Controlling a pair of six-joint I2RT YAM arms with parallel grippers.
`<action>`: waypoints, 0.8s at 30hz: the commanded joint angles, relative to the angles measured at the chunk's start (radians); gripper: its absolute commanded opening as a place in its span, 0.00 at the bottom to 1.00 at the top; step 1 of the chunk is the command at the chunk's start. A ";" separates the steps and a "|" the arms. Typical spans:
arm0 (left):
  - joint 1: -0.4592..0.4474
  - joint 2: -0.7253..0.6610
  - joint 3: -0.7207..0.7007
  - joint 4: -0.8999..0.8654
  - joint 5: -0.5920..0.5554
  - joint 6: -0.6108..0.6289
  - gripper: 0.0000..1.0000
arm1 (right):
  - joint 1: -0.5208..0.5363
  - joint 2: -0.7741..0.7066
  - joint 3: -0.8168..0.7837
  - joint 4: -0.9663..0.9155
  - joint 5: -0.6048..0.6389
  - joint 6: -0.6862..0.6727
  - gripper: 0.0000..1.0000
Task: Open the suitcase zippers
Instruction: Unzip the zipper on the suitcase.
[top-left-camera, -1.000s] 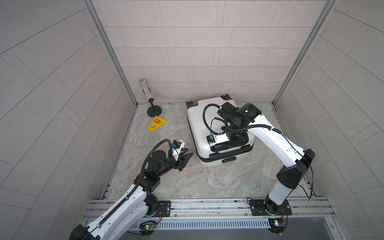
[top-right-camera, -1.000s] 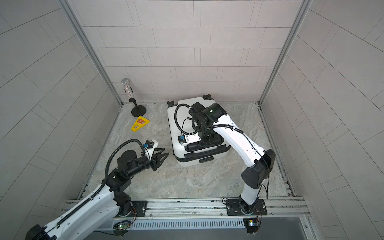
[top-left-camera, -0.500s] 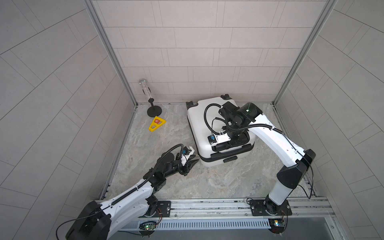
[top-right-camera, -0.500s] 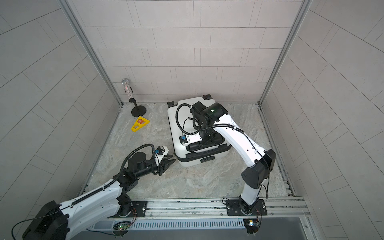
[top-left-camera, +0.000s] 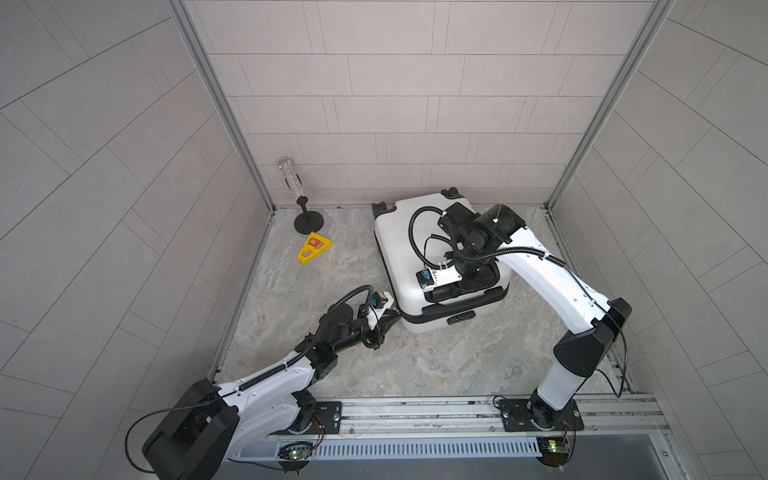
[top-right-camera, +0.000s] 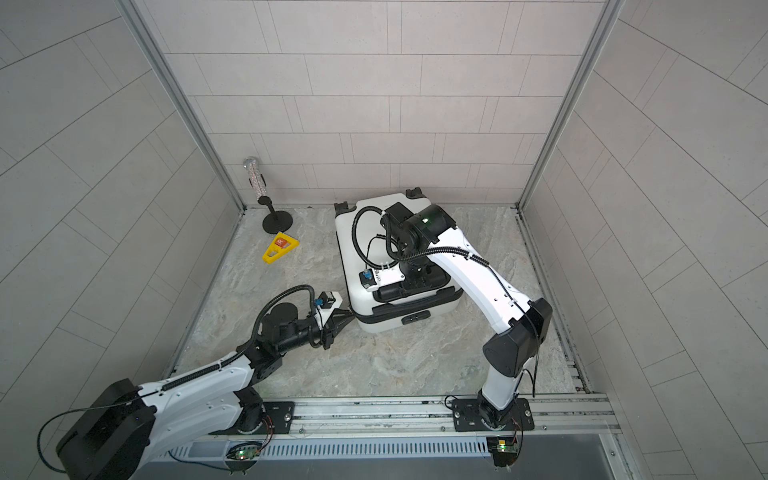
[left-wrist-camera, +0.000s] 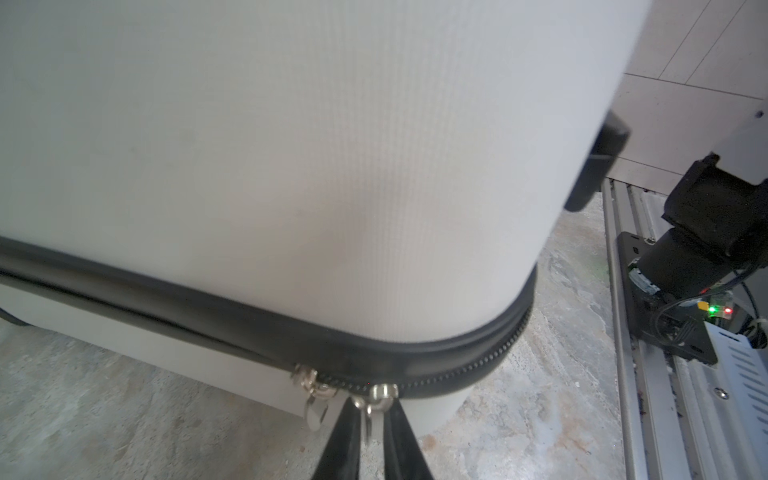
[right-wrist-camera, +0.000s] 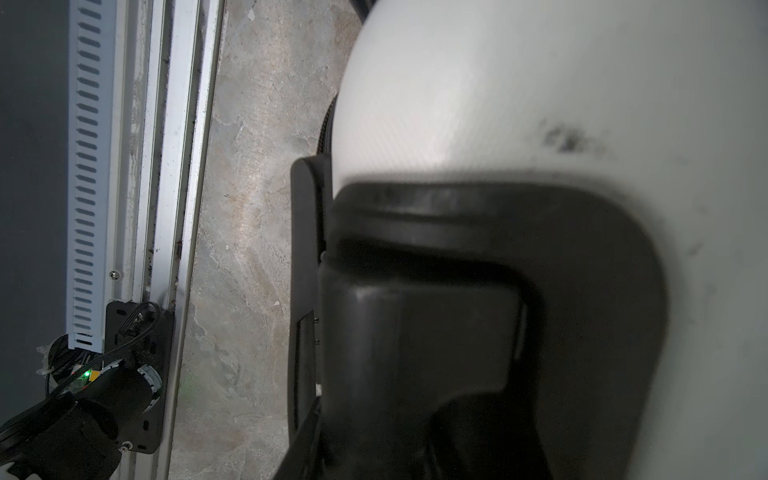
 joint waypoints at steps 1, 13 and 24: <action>-0.007 -0.007 0.019 0.049 0.036 -0.012 0.06 | 0.006 -0.085 0.073 0.134 0.003 -0.015 0.00; -0.009 -0.201 0.085 -0.225 0.130 -0.061 0.00 | 0.052 -0.066 0.042 0.373 0.186 0.618 0.00; -0.025 -0.241 0.128 -0.243 0.115 -0.106 0.00 | 0.131 0.083 0.126 0.439 0.255 0.973 0.00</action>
